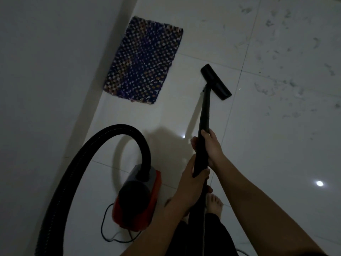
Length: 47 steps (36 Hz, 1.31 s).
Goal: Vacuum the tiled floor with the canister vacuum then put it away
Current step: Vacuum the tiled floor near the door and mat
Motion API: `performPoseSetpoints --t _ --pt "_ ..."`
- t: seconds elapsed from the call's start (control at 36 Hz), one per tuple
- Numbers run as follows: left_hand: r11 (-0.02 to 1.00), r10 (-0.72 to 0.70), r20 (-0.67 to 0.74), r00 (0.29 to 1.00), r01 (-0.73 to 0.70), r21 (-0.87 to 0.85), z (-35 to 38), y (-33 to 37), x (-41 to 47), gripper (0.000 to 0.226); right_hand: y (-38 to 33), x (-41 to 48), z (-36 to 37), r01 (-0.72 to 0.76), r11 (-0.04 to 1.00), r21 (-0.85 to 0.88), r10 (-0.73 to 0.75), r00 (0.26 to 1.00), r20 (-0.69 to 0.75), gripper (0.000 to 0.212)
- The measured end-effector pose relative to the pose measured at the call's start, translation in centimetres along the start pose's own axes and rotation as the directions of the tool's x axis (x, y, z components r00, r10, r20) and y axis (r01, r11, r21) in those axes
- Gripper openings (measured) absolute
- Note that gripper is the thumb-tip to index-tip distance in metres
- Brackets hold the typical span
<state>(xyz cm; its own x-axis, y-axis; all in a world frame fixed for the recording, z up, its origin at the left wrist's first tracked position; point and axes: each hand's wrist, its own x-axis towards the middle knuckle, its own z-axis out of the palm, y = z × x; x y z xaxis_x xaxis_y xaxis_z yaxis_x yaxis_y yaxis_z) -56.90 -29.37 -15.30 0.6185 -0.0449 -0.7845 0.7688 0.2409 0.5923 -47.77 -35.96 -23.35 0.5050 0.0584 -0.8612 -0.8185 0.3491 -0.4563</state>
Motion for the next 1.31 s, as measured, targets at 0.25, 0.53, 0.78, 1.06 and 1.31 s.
performPoseSetpoints --t 0.25,0.53,0.78,1.06,1.31 --pt "0.999 -0.009 -0.027 1.000 0.008 -0.046 1.4 2.5 4.3 0.044 -3.9 5.1 1.1 0.022 0.988 -0.156 -0.011 0.997 0.071 0.025" --pt "0.979 -0.131 0.007 0.991 0.131 -0.157 6.1 9.7 10.3 0.052 -13.1 10.0 2.1 0.100 0.859 -0.503 -0.043 0.991 0.123 0.020" --pt "0.972 -0.139 -0.099 0.985 0.117 -0.204 7.7 16.2 16.4 0.048 -20.3 15.1 5.9 0.061 0.785 -0.616 -0.013 0.997 0.082 0.053" --pt "0.989 -0.094 -0.103 0.990 0.081 -0.122 3.8 24.9 23.4 0.045 -26.6 21.7 13.7 0.079 0.758 -0.647 -0.053 0.997 0.059 0.051" --pt "0.991 -0.111 -0.189 0.976 0.095 -0.095 0.3 30.3 28.4 0.043 -30.2 26.0 19.3 0.056 0.832 -0.551 -0.031 0.998 0.054 0.056"
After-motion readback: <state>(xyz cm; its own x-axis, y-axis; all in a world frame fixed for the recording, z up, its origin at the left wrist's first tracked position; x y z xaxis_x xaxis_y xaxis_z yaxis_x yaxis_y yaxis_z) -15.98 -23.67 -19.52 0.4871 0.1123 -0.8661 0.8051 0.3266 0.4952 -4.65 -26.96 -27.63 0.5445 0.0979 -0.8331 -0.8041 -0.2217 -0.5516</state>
